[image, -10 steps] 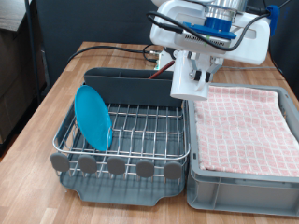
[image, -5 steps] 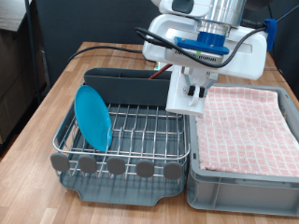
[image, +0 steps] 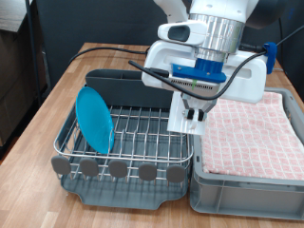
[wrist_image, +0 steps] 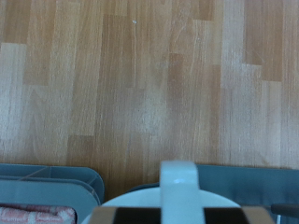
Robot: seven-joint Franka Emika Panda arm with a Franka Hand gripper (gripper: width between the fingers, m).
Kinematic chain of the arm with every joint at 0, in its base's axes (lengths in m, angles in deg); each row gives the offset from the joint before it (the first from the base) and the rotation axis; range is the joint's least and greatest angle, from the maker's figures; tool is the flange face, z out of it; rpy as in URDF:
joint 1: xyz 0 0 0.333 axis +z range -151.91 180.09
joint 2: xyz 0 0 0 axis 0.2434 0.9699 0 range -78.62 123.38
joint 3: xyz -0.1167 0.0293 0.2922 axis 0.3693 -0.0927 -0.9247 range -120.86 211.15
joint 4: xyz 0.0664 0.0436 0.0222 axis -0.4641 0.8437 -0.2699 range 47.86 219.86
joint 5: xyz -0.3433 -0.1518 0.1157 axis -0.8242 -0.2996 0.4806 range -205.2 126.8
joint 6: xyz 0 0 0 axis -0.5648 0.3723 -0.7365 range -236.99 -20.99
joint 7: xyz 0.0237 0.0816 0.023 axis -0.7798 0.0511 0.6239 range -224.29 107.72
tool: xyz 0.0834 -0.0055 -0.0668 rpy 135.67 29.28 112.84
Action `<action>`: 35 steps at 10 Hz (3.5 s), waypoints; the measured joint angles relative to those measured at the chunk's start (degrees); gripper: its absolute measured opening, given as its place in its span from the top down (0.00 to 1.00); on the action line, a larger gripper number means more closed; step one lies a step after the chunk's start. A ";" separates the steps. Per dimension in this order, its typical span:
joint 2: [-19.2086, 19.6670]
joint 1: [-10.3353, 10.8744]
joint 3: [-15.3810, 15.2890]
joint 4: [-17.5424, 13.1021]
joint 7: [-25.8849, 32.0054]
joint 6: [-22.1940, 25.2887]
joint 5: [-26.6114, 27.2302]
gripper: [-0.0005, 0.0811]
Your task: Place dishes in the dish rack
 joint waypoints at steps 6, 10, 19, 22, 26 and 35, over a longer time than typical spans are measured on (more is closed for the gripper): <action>5.35 -2.94 -2.52 -1.94 1.97 -2.85 3.58 0.90; 8.25 -4.56 -3.67 -3.27 2.34 -1.96 4.72 0.90; 13.31 -8.94 -7.17 -7.26 4.16 -0.79 6.68 0.90; 14.32 -10.14 -8.41 -7.88 5.14 -0.36 6.90 0.64; 14.61 -10.20 -8.43 -9.41 6.01 4.52 6.72 0.24; 12.69 -9.85 -7.39 -19.64 7.14 24.09 2.40 0.01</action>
